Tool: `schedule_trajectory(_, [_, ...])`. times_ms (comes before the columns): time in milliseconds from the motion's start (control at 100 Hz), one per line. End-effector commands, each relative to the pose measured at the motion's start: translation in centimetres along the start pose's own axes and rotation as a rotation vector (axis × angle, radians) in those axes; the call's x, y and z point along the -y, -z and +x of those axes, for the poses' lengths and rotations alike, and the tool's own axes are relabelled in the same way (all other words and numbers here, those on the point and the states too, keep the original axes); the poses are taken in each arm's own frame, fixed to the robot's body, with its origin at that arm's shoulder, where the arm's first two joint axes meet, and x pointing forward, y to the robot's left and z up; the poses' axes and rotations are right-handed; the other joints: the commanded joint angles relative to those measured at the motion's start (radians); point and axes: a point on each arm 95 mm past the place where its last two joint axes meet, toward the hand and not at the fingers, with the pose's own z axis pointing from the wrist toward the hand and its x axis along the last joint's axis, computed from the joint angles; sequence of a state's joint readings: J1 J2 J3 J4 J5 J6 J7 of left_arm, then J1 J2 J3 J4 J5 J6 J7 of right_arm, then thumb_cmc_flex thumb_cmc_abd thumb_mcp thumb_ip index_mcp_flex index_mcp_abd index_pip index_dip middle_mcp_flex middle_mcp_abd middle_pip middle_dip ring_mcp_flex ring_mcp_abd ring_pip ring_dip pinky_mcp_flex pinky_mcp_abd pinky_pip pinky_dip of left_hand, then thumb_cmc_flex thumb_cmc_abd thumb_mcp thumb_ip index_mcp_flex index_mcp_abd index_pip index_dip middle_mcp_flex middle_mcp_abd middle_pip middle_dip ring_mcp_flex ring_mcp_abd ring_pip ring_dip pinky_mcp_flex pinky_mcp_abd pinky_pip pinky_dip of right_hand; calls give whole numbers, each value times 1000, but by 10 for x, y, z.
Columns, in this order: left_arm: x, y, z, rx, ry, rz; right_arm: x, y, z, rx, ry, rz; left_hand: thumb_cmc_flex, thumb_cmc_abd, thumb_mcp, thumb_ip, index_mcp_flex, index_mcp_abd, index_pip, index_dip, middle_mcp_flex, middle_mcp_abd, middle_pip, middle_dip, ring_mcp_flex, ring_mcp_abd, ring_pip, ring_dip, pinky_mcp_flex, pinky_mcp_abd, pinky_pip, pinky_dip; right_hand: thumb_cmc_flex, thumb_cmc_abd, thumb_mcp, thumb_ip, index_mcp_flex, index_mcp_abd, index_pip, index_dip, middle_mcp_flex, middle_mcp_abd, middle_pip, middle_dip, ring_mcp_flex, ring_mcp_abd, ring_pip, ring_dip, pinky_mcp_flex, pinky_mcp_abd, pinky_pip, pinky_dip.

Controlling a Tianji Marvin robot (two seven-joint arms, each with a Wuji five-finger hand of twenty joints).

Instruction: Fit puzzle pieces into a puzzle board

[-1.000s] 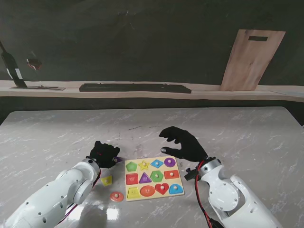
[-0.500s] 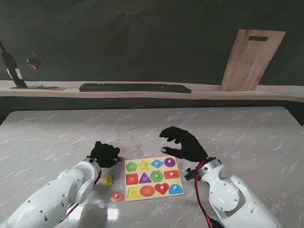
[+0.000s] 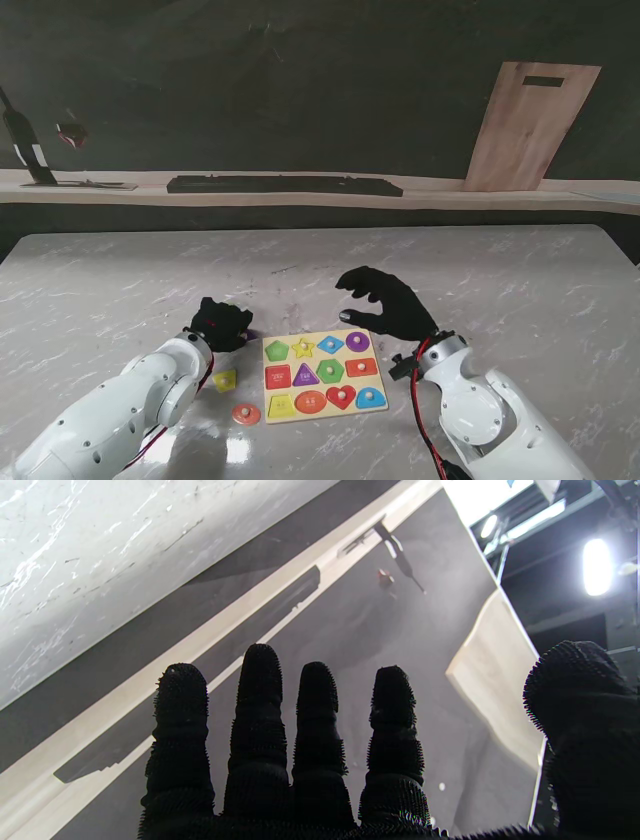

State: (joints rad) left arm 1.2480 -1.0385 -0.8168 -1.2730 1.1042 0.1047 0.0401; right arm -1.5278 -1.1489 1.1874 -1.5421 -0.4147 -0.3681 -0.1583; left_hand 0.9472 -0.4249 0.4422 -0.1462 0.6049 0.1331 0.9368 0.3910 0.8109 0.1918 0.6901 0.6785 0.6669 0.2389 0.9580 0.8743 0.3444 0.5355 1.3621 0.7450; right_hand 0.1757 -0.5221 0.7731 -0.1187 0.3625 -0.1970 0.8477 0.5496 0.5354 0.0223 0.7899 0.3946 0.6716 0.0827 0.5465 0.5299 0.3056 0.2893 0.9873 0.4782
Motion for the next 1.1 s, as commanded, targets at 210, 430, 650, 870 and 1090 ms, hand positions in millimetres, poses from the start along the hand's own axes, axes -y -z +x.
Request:
schedule_trajectory(210, [1,1,0,-14,-6,-14,3,1,3,-3,-6,-2,-120,-32,75,-37,18,8,-68,-2,-40,25,-6,-30,-26,-1,-31,-17,-24,-154,-11,-17,7,2,21,24,6,-22,9,12,20,-15,19,10,18,-12,20,11,6,14,24,11])
schedule_trajectory(430, [1,0,-1,-12,1,-17,3,1,3,0,-5,-5,-136,60,-31,-10,30,18,-112,28,-44,33,-22,-41,-36,8,-47,-21,-34,-151,-19,-19,7,1,24,24,8,-25,10,12,21,-15,20,11,19,-11,24,13,7,14,25,11])
schedule_trajectory(650, [2,0,0,-7,7,-19,3,1,3,0,-7,-4,14,79,-154,-17,32,2,-83,4,-39,36,-27,-46,-33,12,-46,-25,-34,-150,-20,-19,7,0,26,23,8,-24,11,12,22,-15,21,11,19,-12,25,13,7,14,26,10])
schedule_trajectory(870, [1,-2,1,-3,14,-21,3,0,2,1,-7,-3,245,198,-478,37,40,-16,-39,-19,-24,27,-26,-51,-24,15,-42,-27,-28,-145,-16,-17,6,1,26,23,7,-24,10,12,22,-13,21,11,19,-11,26,14,7,14,27,10])
schedule_trajectory(1090, [0,-3,2,0,26,-22,3,0,2,1,-6,-3,298,254,-491,24,63,-28,-31,-25,-8,25,-31,-60,-17,20,-40,-30,-27,-138,-16,-16,7,1,26,23,7,-25,10,12,22,-15,21,11,19,-12,26,14,7,14,27,9])
